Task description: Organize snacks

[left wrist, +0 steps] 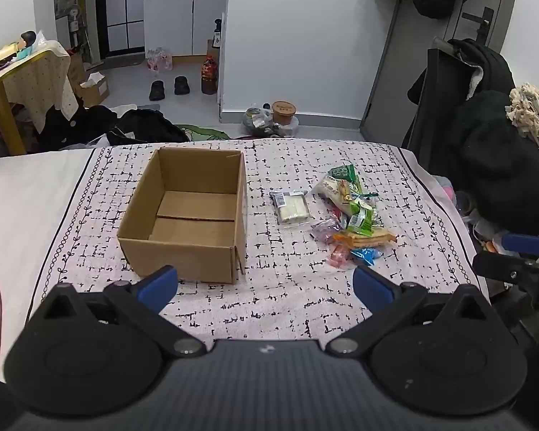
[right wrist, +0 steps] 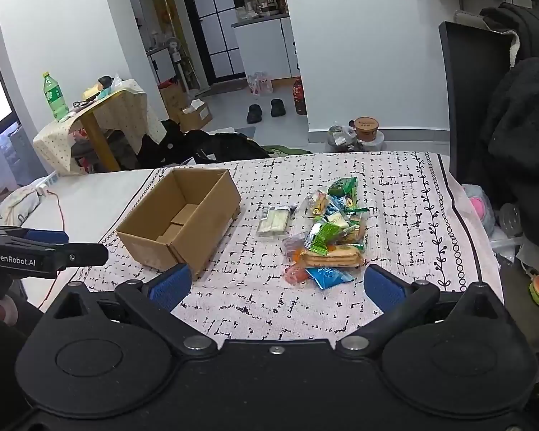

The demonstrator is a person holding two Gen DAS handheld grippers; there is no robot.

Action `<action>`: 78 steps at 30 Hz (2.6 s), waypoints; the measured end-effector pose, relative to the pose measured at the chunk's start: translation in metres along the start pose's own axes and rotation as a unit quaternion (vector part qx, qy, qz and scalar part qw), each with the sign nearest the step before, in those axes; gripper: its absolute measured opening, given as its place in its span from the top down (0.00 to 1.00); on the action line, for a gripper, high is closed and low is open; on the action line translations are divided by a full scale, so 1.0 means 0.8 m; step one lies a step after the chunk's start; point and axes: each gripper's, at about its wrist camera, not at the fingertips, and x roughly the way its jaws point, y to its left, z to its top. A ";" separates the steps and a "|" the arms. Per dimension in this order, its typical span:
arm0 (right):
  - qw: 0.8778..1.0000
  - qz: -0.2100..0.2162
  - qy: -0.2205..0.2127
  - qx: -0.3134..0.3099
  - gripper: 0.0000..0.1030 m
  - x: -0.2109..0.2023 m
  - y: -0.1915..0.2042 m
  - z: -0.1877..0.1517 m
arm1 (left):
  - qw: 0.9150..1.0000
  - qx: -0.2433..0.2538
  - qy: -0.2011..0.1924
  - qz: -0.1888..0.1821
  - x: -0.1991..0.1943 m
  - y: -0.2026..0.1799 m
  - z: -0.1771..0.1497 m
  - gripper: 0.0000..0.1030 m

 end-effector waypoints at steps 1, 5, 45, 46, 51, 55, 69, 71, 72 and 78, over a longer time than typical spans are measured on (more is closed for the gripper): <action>1.000 0.000 0.000 0.000 0.00 0.000 -0.001 0.001 | 1.000 0.000 0.000 -0.001 0.000 0.000 0.000 0.00; 1.000 -0.002 -0.004 0.000 0.00 0.000 -0.001 0.001 | 1.000 -0.002 0.002 -0.001 0.003 0.001 -0.001 0.00; 1.000 -0.010 -0.004 -0.004 0.00 -0.007 -0.001 0.004 | 1.000 0.001 0.002 -0.009 0.000 -0.003 0.005 0.00; 1.000 -0.010 -0.004 -0.005 0.00 -0.008 -0.001 0.004 | 1.000 0.002 0.001 -0.008 -0.001 -0.003 0.005 0.00; 1.000 -0.011 -0.004 -0.004 0.00 -0.008 -0.001 0.004 | 1.000 0.002 0.000 -0.008 -0.002 -0.003 0.005 0.00; 1.000 -0.011 -0.005 -0.004 0.00 -0.008 0.000 0.004 | 1.000 0.002 0.000 -0.009 -0.003 -0.004 0.006 0.00; 1.000 -0.013 -0.004 -0.003 0.00 -0.007 -0.003 0.004 | 1.000 0.004 -0.005 -0.012 -0.004 -0.005 0.006 0.00; 1.000 -0.013 -0.002 -0.003 0.00 -0.007 -0.003 0.004 | 1.000 0.004 -0.006 -0.012 -0.004 -0.005 0.006 0.00; 1.000 -0.014 -0.002 -0.003 0.00 -0.006 -0.003 0.003 | 1.000 0.003 -0.006 -0.013 -0.003 -0.005 0.006 0.00; 1.000 -0.019 -0.001 0.002 0.00 -0.001 -0.009 0.001 | 1.000 0.001 -0.008 -0.018 0.000 -0.006 0.009 0.00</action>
